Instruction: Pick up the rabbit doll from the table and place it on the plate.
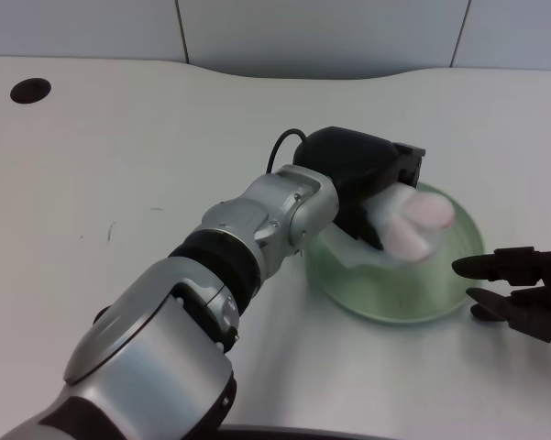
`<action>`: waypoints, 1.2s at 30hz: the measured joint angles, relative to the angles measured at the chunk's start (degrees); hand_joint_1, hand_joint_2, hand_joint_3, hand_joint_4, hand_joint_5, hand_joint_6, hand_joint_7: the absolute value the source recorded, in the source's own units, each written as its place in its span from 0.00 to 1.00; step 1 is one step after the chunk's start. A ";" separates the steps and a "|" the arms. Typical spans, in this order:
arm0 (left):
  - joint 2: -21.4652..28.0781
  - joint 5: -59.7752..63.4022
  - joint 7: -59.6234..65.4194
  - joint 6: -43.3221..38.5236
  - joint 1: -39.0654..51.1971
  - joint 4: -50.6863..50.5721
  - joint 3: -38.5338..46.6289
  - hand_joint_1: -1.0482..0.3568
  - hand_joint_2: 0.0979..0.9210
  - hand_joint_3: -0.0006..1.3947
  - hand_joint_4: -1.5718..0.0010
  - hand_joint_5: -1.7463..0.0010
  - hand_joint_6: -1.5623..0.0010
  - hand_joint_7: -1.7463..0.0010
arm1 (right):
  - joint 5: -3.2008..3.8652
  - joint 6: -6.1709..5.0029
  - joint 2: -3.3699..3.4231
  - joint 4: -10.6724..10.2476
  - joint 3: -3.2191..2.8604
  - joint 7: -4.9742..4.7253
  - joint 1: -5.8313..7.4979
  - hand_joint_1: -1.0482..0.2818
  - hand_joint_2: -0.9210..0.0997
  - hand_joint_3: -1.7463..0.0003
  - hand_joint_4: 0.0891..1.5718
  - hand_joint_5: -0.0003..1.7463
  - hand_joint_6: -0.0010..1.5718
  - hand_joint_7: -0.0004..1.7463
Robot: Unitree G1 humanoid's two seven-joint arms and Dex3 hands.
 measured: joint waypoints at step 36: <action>5.68 -6.55 -4.71 -3.94 -0.05 -0.74 7.43 0.19 1.00 0.04 0.87 0.95 0.86 0.98 | 0.17 1.09 0.44 0.35 -0.47 0.31 -0.05 0.47 0.00 0.86 0.66 0.00 0.56 0.00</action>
